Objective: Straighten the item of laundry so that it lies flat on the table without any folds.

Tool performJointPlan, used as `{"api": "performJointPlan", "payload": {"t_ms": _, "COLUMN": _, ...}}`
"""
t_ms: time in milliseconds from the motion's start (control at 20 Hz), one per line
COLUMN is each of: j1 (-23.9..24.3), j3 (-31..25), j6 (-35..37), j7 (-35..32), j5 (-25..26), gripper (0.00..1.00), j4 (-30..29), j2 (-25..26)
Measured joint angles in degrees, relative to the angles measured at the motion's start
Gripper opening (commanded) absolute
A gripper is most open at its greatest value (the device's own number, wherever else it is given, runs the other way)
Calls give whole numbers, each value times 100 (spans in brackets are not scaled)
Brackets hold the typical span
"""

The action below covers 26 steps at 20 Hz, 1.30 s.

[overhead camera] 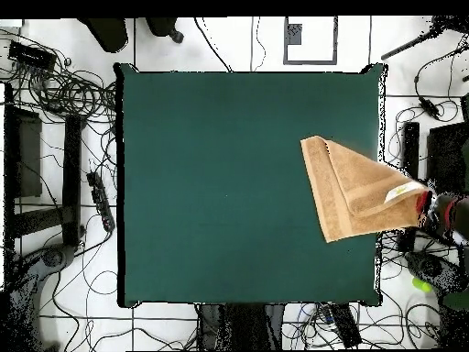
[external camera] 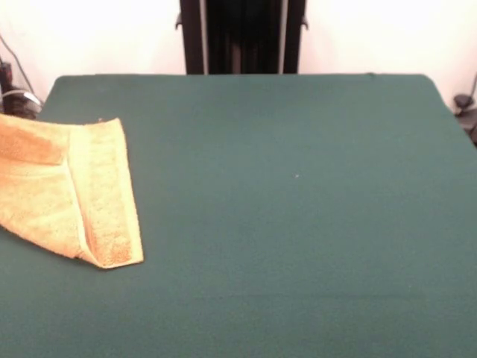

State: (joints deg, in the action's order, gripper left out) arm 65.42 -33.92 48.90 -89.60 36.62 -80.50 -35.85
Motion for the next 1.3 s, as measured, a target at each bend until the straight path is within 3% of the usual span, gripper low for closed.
{"api": "performJointPlan", "payload": {"t_ms": 300, "j1": -458, "j3": 167, "j6": -69, "j7": 6, "j5": 187, "gripper": 0, "j4": 270, "j2": -24}}
{"api": "performJointPlan", "payload": {"t_ms": 500, "j1": -1225, "j3": 769, "j6": -432, "j7": -77, "j5": 915, "gripper": 0, "j4": 282, "j2": -291}}
{"api": "performJointPlan", "payload": {"t_ms": 650, "j1": -2183, "j3": 1541, "j6": -740, "j7": -490, "j5": 1875, "gripper": 0, "j4": 310, "j2": -477}}
{"api": "performJointPlan", "payload": {"t_ms": 800, "j1": -3427, "j3": 2389, "j6": -837, "j7": -1421, "j5": 2953, "gripper": 0, "j4": 316, "j2": -573}}
{"api": "performJointPlan", "payload": {"t_ms": 950, "j1": -4279, "j3": 2868, "j6": -805, "j7": -2319, "j5": 3533, "gripper": 0, "j4": 317, "j2": -605}}
{"api": "performJointPlan", "payload": {"t_ms": 1100, "j1": -5063, "j3": 3264, "j6": -642, "j7": -3336, "j5": 3841, "gripper": 0, "j4": 318, "j2": -635}}
{"api": "performJointPlan", "payload": {"t_ms": 1300, "j1": -5759, "j3": 3595, "j6": -246, "j7": -4346, "j5": 3782, "gripper": 0, "j4": 317, "j2": -663}}
